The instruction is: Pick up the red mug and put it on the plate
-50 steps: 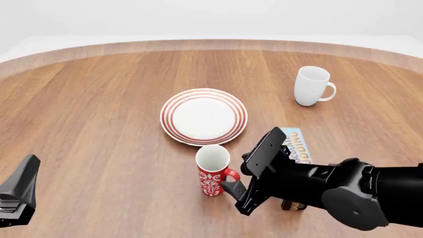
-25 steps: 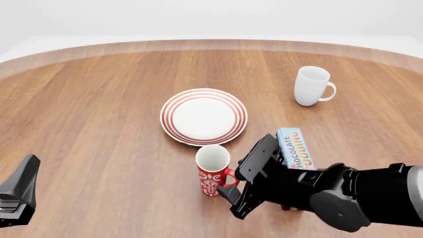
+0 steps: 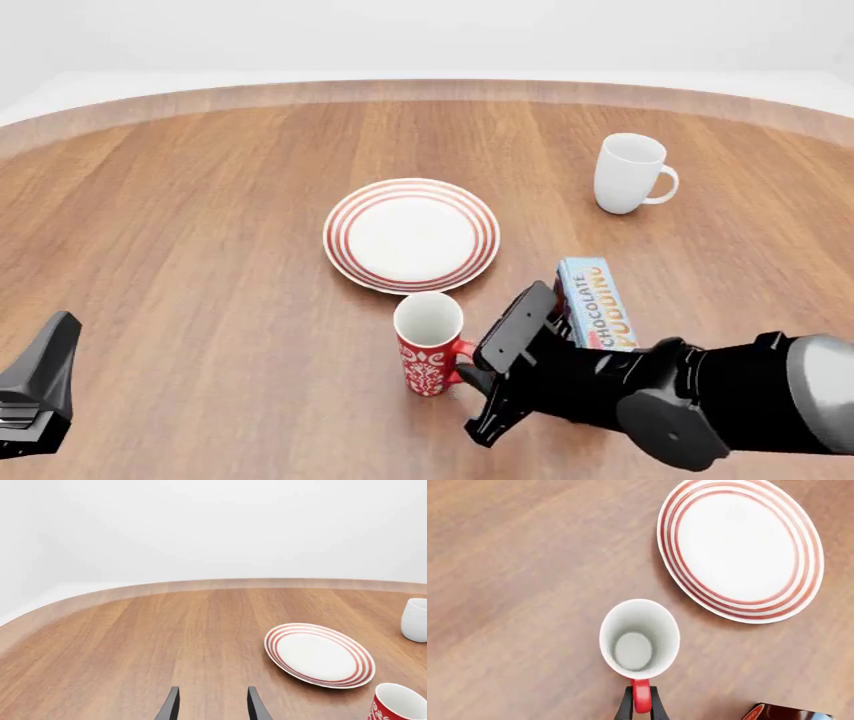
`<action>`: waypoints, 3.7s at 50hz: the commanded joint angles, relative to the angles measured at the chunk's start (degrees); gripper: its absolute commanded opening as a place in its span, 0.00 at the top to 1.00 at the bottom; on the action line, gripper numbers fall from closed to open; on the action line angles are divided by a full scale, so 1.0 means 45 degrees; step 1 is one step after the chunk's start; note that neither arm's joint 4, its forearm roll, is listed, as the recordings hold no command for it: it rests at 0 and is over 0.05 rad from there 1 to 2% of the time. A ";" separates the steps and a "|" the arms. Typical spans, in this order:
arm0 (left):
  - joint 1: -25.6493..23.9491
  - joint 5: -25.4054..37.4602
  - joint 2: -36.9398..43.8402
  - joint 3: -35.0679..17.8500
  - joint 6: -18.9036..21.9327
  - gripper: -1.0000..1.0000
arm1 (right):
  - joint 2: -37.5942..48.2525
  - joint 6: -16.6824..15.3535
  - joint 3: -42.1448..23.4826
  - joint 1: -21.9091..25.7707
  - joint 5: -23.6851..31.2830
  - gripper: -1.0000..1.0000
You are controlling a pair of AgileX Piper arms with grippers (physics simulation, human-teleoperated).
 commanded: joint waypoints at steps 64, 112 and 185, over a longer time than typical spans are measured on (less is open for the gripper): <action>0.0000 0.0000 0.0000 0.0000 0.0000 0.00 | -0.5527 -0.0791 -0.1824 -0.0534 0.3479 1.00; 0.0000 0.0000 0.0000 0.0000 0.0000 0.00 | -0.2871 -0.1924 -0.4516 -0.2289 0.2675 1.00; 0.0000 0.0000 0.0000 0.0000 0.0000 0.00 | 0.2507 -0.1692 -0.7122 -0.3085 0.0591 1.00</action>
